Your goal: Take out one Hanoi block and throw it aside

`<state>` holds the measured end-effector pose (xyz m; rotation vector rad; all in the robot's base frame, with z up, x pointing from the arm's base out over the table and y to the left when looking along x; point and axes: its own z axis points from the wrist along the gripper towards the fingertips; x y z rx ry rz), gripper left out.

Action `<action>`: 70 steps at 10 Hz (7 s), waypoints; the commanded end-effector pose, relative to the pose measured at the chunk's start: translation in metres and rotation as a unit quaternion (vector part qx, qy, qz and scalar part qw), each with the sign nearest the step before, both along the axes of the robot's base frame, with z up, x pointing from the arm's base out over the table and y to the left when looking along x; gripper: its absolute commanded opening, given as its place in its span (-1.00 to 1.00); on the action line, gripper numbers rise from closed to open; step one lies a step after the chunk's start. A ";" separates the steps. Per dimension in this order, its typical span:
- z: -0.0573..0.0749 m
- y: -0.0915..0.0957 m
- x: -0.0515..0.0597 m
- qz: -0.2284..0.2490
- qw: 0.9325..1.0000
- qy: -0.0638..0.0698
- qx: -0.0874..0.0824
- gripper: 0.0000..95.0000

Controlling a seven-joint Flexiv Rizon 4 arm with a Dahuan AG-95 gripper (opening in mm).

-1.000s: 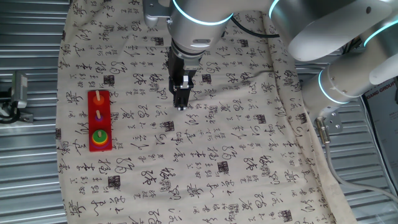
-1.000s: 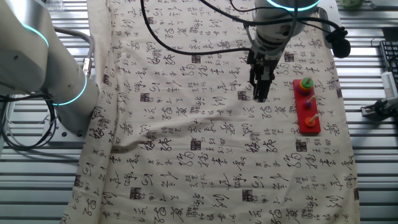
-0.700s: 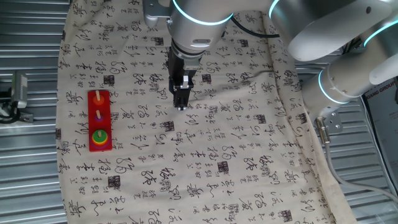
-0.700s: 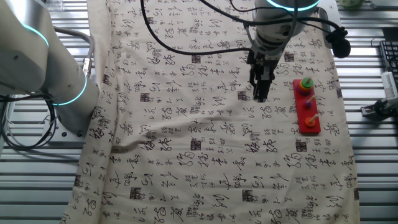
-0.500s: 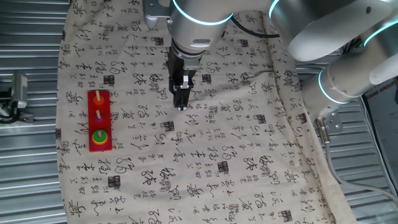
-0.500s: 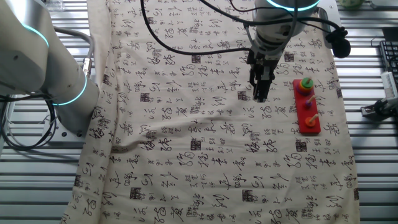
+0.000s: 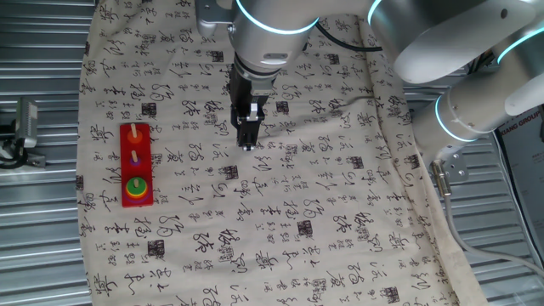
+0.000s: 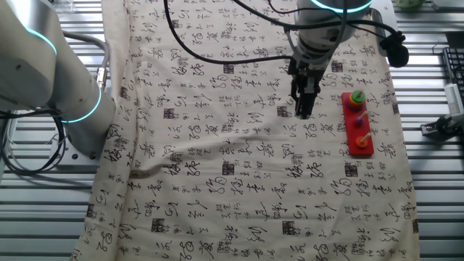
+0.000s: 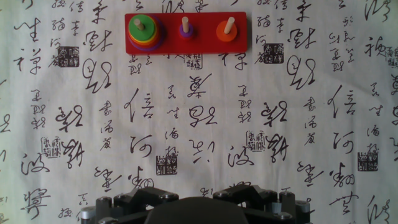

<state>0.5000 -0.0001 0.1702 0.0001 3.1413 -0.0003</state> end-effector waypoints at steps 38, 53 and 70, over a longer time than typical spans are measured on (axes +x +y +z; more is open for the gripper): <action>-0.012 0.013 0.043 -0.003 1.000 -0.010 0.001 -1.00; -0.029 0.052 0.089 0.070 0.997 -0.008 0.001 -1.00; -0.051 0.057 0.112 0.083 0.996 -0.017 -0.005 -1.00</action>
